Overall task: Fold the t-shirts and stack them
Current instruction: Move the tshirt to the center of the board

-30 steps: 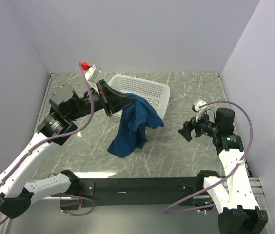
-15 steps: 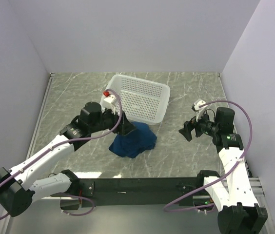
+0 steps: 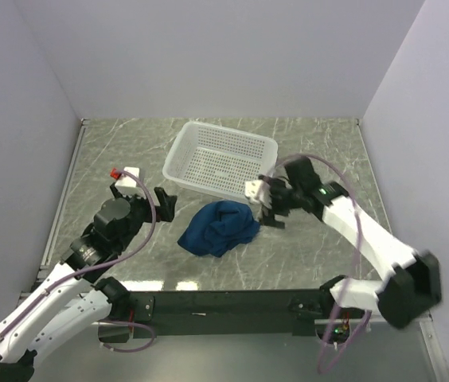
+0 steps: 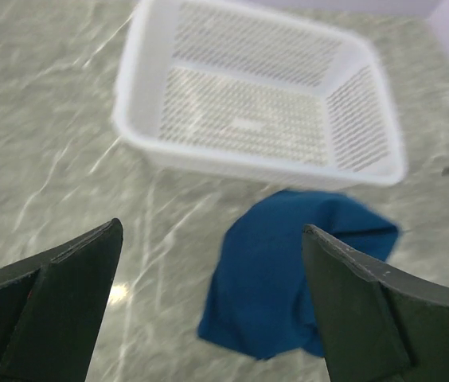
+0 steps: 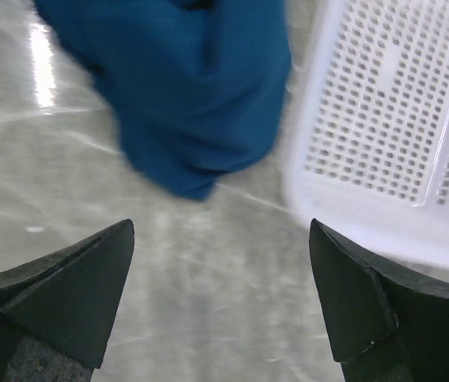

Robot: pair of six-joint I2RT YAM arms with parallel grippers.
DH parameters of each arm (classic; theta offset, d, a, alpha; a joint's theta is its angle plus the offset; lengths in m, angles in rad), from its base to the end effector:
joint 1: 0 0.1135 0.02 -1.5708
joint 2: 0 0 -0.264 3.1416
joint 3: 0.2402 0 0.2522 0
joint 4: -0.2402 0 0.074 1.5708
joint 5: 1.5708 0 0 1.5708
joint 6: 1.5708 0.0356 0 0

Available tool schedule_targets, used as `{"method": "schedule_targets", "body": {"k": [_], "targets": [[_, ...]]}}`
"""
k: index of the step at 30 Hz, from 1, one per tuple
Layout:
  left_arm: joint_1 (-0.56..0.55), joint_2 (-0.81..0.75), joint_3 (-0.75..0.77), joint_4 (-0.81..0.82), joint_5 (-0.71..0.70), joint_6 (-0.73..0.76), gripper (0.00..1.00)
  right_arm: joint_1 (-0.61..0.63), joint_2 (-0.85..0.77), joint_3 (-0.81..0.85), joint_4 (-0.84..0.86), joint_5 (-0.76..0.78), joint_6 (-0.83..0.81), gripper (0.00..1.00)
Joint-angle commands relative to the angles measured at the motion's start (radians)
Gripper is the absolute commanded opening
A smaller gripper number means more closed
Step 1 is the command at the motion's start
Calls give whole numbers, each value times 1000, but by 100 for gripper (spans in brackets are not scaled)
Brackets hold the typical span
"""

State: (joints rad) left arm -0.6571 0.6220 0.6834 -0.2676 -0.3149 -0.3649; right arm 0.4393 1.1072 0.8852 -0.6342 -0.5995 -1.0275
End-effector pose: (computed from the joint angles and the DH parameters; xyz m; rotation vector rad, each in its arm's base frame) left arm 0.1269 -0.0840 0.3202 0.0319 1.7894 -0.4595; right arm 0.1923 0.1125 0.2761 -1.7098 1.5073 0.4247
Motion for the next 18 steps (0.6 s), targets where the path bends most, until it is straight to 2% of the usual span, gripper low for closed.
{"method": "schedule_targets", "body": {"k": [1,4,9,15,18], "targets": [[-1,-39,-13,-33,-116,-14,99,29,243,206,88,216,-68,95],[1,-83,-16,-64,-148,-11,99,51,374,311,56,222,-91,93],[-1,-139,-19,-75,-171,-14,99,128,540,383,50,286,-88,88],[-1,-162,-22,-65,-171,-12,99,141,687,478,105,415,50,73],[-1,-160,-24,-59,-167,-5,99,141,717,480,149,480,104,58]]}}
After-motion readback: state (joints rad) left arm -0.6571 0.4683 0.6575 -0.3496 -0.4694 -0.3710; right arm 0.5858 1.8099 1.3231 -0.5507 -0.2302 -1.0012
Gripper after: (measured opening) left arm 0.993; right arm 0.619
